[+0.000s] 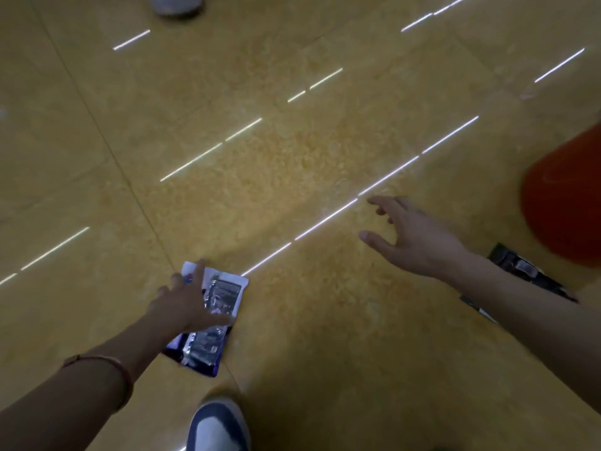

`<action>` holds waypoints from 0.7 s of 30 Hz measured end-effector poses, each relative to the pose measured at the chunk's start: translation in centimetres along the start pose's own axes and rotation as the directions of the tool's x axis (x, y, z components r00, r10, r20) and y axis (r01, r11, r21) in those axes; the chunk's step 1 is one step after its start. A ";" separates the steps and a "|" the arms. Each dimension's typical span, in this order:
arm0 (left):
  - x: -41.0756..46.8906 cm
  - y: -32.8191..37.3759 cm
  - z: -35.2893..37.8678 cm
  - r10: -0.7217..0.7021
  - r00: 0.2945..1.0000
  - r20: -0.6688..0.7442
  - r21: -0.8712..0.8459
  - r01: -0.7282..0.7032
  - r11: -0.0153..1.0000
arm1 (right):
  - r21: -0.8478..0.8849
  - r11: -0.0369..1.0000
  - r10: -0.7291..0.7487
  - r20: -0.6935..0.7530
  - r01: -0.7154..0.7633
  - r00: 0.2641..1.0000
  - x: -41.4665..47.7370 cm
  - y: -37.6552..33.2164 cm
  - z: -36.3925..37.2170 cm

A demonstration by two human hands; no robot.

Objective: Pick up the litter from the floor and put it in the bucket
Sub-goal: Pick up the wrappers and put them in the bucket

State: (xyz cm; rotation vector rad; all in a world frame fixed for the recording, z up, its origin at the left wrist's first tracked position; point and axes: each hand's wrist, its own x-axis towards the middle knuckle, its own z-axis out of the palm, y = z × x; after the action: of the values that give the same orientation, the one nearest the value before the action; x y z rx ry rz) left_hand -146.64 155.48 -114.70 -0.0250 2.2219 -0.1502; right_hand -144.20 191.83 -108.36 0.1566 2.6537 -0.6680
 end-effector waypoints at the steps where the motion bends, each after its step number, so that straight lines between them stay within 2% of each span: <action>1: 0.5 0.2 0.7 0.006 1.000 -0.009 0.003 -0.006 1.000 | -0.009 1.000 -0.004 0.002 0.004 1.000 0.5 0.3 0.4; 4: 1.3 1.3 2.0 0.030 0.997 -0.067 0.075 -0.025 0.997 | -0.020 1.000 -0.022 -0.011 0.022 1.000 1.8 0.6 1.0; 8: 0.7 1.9 2.4 0.068 0.983 -0.170 0.057 -0.059 0.997 | 0.018 1.000 -0.005 -0.027 0.005 1.000 2.5 0.1 1.0; 10: 0.3 1.8 2.5 0.119 0.969 -0.215 0.085 -0.103 0.991 | -0.018 1.000 -0.005 -0.001 0.005 1.000 2.2 0.0 1.3; 13: 0.3 2.6 2.0 0.217 0.939 -0.265 0.056 -0.210 0.976 | -0.098 0.995 -0.021 0.023 0.023 0.999 1.8 0.3 2.2; 17: 0.5 6.4 0.0 0.330 0.894 -0.302 -0.069 -0.366 0.928 | -0.109 0.994 -0.030 0.019 0.032 0.999 1.3 0.8 2.9; 21: -0.5 10.9 -2.8 0.475 0.794 -0.379 -0.090 -0.543 0.835 | -0.081 0.996 -0.030 0.029 0.032 0.999 0.3 1.3 2.8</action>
State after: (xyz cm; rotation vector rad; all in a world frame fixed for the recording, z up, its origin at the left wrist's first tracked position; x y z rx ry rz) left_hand -148.21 166.58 -113.89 0.5366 2.4943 0.3971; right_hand -143.29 191.67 -111.30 0.0827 2.6561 -0.5661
